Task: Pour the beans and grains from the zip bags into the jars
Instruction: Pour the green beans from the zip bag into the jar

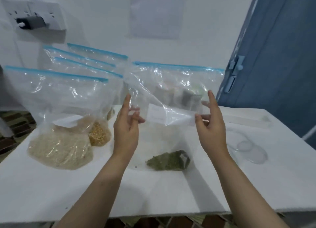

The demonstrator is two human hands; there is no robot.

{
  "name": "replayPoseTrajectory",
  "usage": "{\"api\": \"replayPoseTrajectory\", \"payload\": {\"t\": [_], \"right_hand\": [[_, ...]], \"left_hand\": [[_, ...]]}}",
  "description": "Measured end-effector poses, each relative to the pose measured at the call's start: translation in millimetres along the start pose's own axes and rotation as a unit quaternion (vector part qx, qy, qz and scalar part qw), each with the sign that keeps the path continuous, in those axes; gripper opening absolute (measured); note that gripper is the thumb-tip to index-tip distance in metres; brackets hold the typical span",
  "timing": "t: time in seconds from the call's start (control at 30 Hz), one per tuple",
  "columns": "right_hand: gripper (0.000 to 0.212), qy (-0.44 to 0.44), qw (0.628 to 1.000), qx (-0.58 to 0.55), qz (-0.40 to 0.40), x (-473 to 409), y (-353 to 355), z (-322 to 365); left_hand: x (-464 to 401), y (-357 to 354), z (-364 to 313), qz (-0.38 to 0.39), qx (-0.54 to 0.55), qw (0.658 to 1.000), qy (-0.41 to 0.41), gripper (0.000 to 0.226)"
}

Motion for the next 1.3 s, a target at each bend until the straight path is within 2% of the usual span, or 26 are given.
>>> {"api": "replayPoseTrajectory", "payload": {"t": [0.17, 0.3, 0.4, 0.53, 0.63, 0.73, 0.83, 1.0, 1.13, 1.3], "right_hand": [[0.06, -0.003, 0.997, 0.064, 0.044, -4, 31, -20], [0.059, 0.043, 0.992, 0.116, 0.017, -12, 60, -26], [0.056, 0.093, 0.974, 0.204, 0.015, -27, 70, -21], [0.055, 0.12, 0.965, 0.231, 0.028, -50, 68, -12], [0.055, 0.121, 0.957, 0.262, 0.016, -68, 67, -13], [0.057, 0.104, 0.951, 0.289, 0.022, -85, 72, -19], [0.055, 0.112, 0.959, 0.255, 0.048, -94, 77, -27], [0.053, 0.122, 0.956, 0.266, -0.022, -81, 74, -32], [0.053, 0.103, 0.948, 0.297, -0.056, -74, 75, -32], [0.054, 0.088, 0.945, 0.308, -0.063, -67, 71, -25]], "left_hand": [[-12, -30, -6, 0.021, -0.022, 0.999, -0.009, 0.054], [-28, -41, -24, 0.049, -0.054, 0.996, -0.058, 0.05], [-35, -49, -38, 0.104, -0.084, 0.987, -0.089, 0.053], [-35, -68, -51, 0.21, -0.149, 0.956, -0.137, 0.066], [-32, -81, -52, 0.24, -0.146, 0.949, -0.143, 0.073], [-27, -86, -51, 0.247, -0.136, 0.949, -0.139, 0.075], [-29, -83, -46, 0.233, -0.156, 0.949, -0.142, 0.067], [-19, -68, -20, 0.202, -0.237, 0.942, -0.128, 0.056], [-4, -62, 2, 0.185, -0.3, 0.929, -0.114, 0.064], [-4, -48, 7, 0.125, -0.304, 0.936, -0.124, 0.057]]}}
Point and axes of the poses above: each hand's wrist, its own x-axis away from the middle knuckle, its own y-axis out of the back of the hand, z = x × y, the point moved 3 cm from there along -x, towards the middle knuckle, and after that the axes turned 7 degrees about z, right-handed, at the moved point
